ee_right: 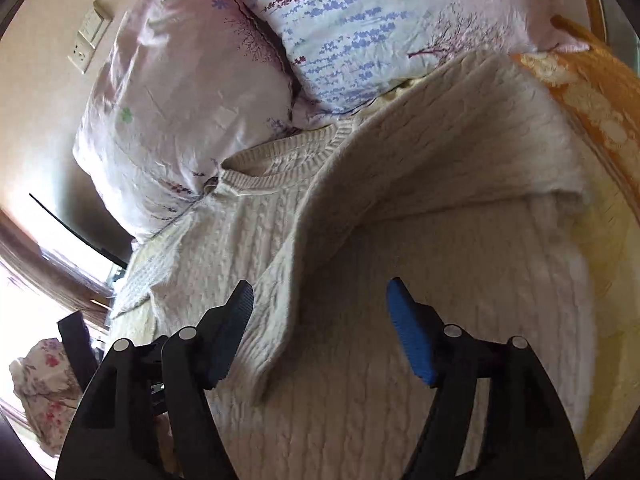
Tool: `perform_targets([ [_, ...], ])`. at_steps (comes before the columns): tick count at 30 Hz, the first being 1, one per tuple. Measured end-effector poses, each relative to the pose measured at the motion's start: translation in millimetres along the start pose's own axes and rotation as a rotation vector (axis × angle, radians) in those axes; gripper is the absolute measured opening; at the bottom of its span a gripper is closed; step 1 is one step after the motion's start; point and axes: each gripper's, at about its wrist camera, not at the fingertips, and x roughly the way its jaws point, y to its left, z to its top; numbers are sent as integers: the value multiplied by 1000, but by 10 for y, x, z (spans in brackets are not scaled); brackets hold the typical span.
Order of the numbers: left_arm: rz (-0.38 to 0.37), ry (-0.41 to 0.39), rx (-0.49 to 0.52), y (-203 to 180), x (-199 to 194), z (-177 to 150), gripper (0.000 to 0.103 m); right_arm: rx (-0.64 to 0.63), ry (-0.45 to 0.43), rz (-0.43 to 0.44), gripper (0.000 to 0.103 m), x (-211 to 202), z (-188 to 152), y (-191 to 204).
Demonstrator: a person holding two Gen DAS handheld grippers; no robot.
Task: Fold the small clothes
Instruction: 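Carry the sleeve with the right tool across the sweater body, then lay the sleeve cuff near the collar and open the right tool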
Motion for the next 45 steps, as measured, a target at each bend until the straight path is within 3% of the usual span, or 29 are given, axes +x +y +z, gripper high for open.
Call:
perform_targets([
  [7,16,-64,-47,92,-127,1,101,-46,47,-2,57,240,9,271],
  [10,24,-124,-40,104,-245,-33,101,-46,45,9,56,266,-1,286],
  [12,32,-163,-16,83,-323,-45,101,-51,56,14,45,294,-4,288],
  [14,60,-188,9,52,-383,-40,101,-59,64,25,20,321,-19,288],
  [16,78,-200,22,49,-426,-34,101,-63,61,47,11,332,-27,297],
  [20,80,-185,13,115,-474,4,101,-64,29,105,8,292,19,316],
  [23,31,-194,2,227,-538,6,101,-69,10,136,7,264,72,355],
  [26,-84,-245,-36,394,-619,-12,101,-45,-3,186,7,274,149,381],
  [29,-285,-348,-143,662,-715,-76,101,3,-13,245,7,365,254,430],
  [30,-321,-376,-191,751,-737,-96,101,24,-16,274,7,408,293,457],
  [33,-292,-407,-240,880,-789,-81,101,54,-43,322,7,537,412,613],
  [36,-239,-436,-217,939,-856,-81,101,46,-53,292,7,695,485,796],
  [41,-201,-423,-223,1083,-851,-38,101,11,12,140,7,1150,542,967],
  [45,-185,-413,-237,1218,-798,-37,101,20,116,183,13,1514,500,1060],
])
